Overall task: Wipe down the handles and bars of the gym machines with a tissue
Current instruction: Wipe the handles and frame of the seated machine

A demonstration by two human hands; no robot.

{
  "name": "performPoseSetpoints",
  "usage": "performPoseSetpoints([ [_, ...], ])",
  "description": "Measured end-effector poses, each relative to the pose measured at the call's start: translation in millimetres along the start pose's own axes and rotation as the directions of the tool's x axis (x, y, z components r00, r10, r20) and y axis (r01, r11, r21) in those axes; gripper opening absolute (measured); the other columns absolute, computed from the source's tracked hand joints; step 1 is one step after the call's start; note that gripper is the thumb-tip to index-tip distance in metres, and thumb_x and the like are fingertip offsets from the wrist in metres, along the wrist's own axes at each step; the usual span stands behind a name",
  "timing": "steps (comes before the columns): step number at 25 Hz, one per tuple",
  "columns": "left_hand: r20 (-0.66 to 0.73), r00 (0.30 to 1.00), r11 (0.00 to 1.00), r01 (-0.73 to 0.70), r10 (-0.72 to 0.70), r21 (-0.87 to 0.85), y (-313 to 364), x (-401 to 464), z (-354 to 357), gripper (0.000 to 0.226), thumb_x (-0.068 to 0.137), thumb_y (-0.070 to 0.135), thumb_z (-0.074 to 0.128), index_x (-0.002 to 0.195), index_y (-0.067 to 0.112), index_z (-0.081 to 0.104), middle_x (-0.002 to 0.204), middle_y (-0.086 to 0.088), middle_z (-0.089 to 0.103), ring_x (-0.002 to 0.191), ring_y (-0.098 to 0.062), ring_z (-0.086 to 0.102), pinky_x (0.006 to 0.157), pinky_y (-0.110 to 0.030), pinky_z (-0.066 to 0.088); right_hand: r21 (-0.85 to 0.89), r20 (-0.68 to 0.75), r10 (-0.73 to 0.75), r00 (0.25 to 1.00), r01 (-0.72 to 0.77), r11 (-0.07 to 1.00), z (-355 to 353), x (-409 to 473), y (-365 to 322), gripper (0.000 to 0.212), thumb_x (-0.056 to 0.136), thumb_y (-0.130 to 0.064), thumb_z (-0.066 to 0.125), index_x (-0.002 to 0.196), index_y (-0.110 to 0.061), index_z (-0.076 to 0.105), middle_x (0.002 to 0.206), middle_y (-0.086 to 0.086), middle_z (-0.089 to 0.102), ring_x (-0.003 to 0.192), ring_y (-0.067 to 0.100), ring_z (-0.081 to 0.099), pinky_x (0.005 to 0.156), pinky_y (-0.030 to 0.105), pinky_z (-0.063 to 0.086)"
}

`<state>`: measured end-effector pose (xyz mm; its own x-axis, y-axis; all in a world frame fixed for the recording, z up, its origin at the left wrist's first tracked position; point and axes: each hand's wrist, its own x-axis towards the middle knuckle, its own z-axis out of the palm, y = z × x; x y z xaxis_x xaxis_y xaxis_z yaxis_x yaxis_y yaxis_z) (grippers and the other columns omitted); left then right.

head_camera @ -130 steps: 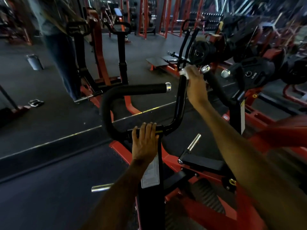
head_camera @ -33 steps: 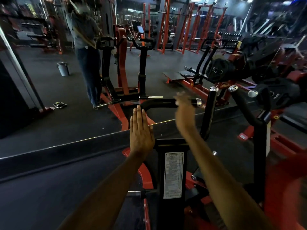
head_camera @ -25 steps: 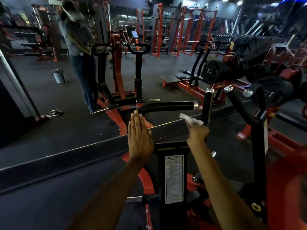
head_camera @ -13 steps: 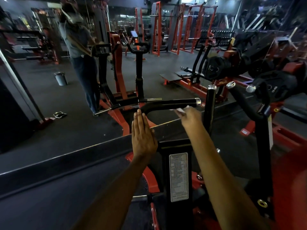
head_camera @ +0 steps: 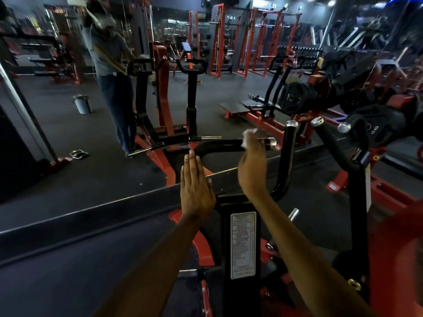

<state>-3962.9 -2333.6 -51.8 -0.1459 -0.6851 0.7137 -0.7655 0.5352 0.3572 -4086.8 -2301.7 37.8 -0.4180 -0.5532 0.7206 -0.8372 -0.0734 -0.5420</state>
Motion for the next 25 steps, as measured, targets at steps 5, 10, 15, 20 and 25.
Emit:
performPoseSetpoints([
  [5,0.029,1.0,1.0,0.009,-0.009,-0.013,-1.6,-0.7,-1.4,0.061,0.096,0.023,0.031,0.149,-0.005,0.016,0.158,-0.022,0.01,0.148,-0.031,0.003,0.12,-0.045,0.013,-0.088,0.52,-0.462,0.719,0.583,0.808,24.8,3.8,-10.8,0.055,0.09,-0.008,0.017,0.143,-0.001,0.029,0.15,0.02,0.027,0.141,0.03,0.019,0.115,0.04,0.008],
  [10,0.027,0.999,1.0,0.024,-0.024,0.018,0.9,0.2,-1.4,0.063,0.096,0.02,0.035,0.15,-0.003,0.011,0.159,-0.021,0.009,0.148,-0.03,0.003,0.12,-0.044,0.013,-0.291,0.483,-0.061,0.873,0.226,0.93,-27.8,79.8,55.6,0.026,0.091,-0.002,0.047,0.112,-0.008,0.062,0.108,0.011,0.063,0.098,0.021,0.061,0.087,0.029,0.048],
  [15,0.023,1.0,1.0,0.006,-0.005,-0.019,2.7,0.2,-3.9,0.061,0.096,0.019,0.036,0.149,-0.004,0.015,0.158,-0.022,0.014,0.148,-0.032,0.009,0.12,-0.045,0.016,-0.269,0.6,0.081,0.796,0.105,0.957,21.3,87.8,-19.5,0.025,0.093,-0.009,0.048,0.068,-0.01,0.049,0.064,0.003,0.049,0.058,0.013,0.049,0.061,0.022,0.046],
  [20,0.076,0.997,0.998,0.034,-0.03,-0.054,3.2,1.1,-9.5,0.059,0.1,0.026,0.03,0.15,-0.002,0.012,0.159,-0.019,0.009,0.149,-0.028,0.002,0.12,-0.045,0.014,0.143,0.42,-0.305,0.855,0.269,0.952,13.0,12.5,-19.8,0.04,0.084,0.005,0.051,0.123,-0.002,0.057,0.13,0.009,0.055,0.125,0.014,0.047,0.107,0.025,0.036],
  [25,0.162,0.987,0.992,0.024,-0.003,-0.124,1.2,3.5,-33.8,0.064,0.101,0.033,0.034,0.152,0.007,0.006,0.161,-0.008,0.001,0.149,-0.019,-0.003,0.121,-0.039,0.009,0.212,0.216,-0.14,0.966,0.094,0.973,-16.3,-15.5,-17.0,0.043,0.081,0.019,0.05,0.121,0.005,0.057,0.127,0.018,0.057,0.121,0.023,0.053,0.104,0.011,0.033],
])
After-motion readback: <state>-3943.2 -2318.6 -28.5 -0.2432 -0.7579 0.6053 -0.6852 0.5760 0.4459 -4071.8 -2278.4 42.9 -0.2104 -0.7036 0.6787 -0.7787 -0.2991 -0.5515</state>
